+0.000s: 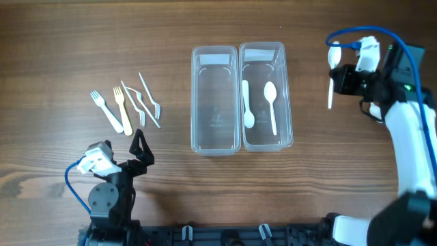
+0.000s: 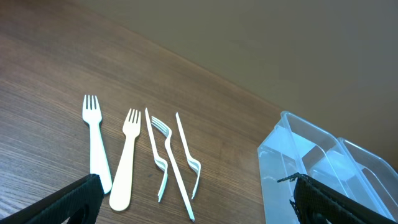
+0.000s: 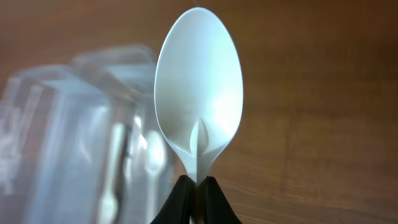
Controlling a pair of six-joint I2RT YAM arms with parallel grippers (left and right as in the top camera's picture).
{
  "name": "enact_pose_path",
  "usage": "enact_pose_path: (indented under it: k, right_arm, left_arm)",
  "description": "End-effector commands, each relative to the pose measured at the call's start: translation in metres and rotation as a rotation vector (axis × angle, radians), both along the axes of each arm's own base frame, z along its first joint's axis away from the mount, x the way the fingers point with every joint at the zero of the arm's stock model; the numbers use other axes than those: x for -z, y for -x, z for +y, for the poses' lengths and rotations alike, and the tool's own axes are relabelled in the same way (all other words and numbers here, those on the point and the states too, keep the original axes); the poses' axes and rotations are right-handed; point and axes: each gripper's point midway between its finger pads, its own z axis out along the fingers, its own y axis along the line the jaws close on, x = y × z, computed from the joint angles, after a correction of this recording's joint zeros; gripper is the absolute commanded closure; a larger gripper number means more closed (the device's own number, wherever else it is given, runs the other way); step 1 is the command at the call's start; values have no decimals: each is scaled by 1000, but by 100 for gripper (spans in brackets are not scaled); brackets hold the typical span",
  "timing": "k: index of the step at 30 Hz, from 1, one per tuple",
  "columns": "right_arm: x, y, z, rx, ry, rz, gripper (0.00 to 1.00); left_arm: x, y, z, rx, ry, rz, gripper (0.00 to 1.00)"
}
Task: Pack container
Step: 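Lower the white spoon into the right container and release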
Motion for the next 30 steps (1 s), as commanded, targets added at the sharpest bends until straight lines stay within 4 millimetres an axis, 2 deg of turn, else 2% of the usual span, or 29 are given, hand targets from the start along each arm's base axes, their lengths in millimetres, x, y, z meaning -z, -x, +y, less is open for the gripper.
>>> enact_pose_path:
  k: [1,3,6,12,15,22,25,27,30]
  right_arm:
    - [-37,11,17,-49,-49,-73,96]
    - [-44,16,25,-73,-66,-83,96]
    - [-49,22,50,-157,-128,-84,96]
    - [-41,30,96,-280,-145,-44,96]
    - [-33,30,119,-330,-129,-28,96]
    - [-12,26,153,-370,-107,22,96]
    - [0,23,162,-376,-101,49,94]
    - [9,21,164,-365,-98,73,66]
    - [14,17,165,-367,-98,74,57]
  left_arm:
    - [1,0,1,3,-18,-1,0]
    - [1,0,1,3,-18,-1,0]
    - [1,0,1,3,-18,-1,0]
    - [1,0,1,3,-18,-1,0]
    - [1,0,1,3,-18,-1,0]
    - [1,0,1,3,-18,-1,0]
    - [1,0,1,3,-18,-1,0]
    - [1,0,1,3,-18,-1,0]
    - [1,0,1,3,-18,-1,0]
